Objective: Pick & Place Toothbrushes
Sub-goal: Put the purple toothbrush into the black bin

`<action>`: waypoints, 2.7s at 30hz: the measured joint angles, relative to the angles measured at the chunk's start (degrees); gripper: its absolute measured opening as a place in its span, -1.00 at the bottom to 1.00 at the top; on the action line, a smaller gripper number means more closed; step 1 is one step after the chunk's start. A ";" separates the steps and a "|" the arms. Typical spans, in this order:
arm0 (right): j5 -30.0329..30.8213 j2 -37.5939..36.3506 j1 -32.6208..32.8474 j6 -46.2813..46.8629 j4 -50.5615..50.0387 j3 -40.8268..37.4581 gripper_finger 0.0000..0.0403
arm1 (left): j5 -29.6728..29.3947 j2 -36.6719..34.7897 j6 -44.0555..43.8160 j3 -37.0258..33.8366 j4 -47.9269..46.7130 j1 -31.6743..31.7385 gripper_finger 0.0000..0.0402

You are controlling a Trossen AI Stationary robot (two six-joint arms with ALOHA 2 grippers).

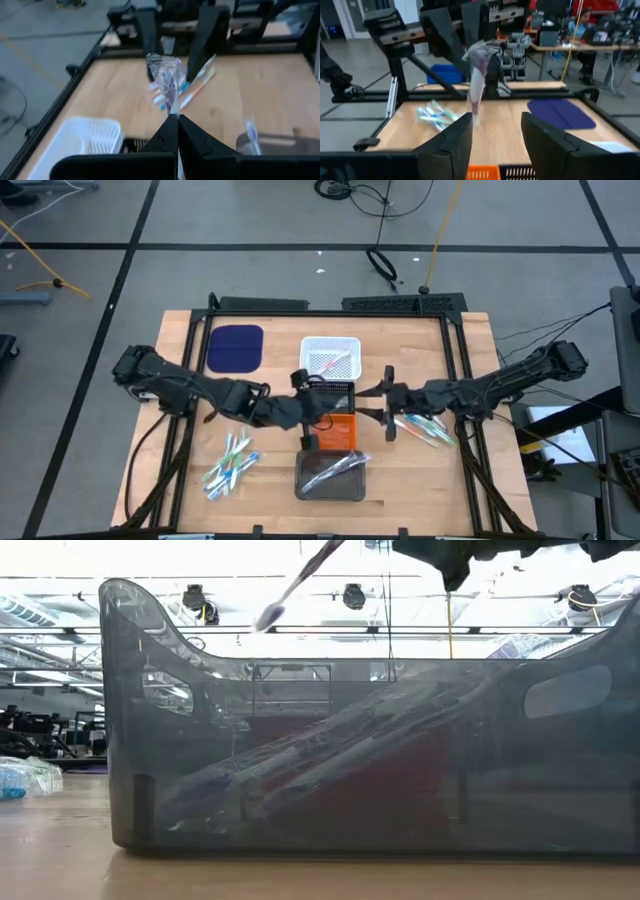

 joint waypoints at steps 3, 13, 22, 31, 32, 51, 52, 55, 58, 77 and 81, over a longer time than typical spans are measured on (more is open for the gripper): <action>0.03 0.05 0.00 -1.21 2.63 0.00 -0.21 | 2.56 0.08 2.92 0.00 3.54 1.11 -1.00; -0.09 3.78 0.00 -4.59 10.28 0.02 -0.21 | 8.88 3.38 6.23 -0.02 9.30 5.11 -1.00; -0.05 3.76 -0.02 -6.03 10.33 0.02 -0.74 | 8.91 3.52 7.01 -0.07 8.96 5.56 -1.00; 0.06 3.74 -0.02 -7.42 9.79 0.02 -0.92 | 8.42 3.50 7.86 -0.07 8.68 5.64 -0.96; 0.06 3.74 -0.02 -7.33 9.68 0.02 -0.92 | 8.42 3.52 8.36 -0.07 8.51 5.64 -0.95; -0.12 6.52 6.67 0.57 9.25 0.00 -0.92 | 0.91 -2.75 12.61 -0.02 -1.15 5.10 -0.39; -0.18 7.51 7.55 1.16 10.28 0.00 -0.92 | 0.21 -2.73 12.60 -0.02 -1.20 5.12 -0.38; -0.24 10.86 10.06 2.36 14.51 -0.02 -0.92 | -1.53 -2.75 12.54 -0.02 -2.20 5.28 -0.38; -0.54 13.80 12.18 3.47 18.72 -0.02 -0.92 | -2.14 -2.75 11.96 -0.02 -3.81 5.47 -0.38; -3.02 32.25 15.84 13.13 39.13 -0.02 -0.92 | -3.71 -2.75 9.39 -0.02 -8.37 5.47 -0.38; -2.98 34.95 15.87 14.86 41.49 -0.01 -0.92 | -3.73 -2.75 8.93 -0.04 -9.53 5.47 -0.38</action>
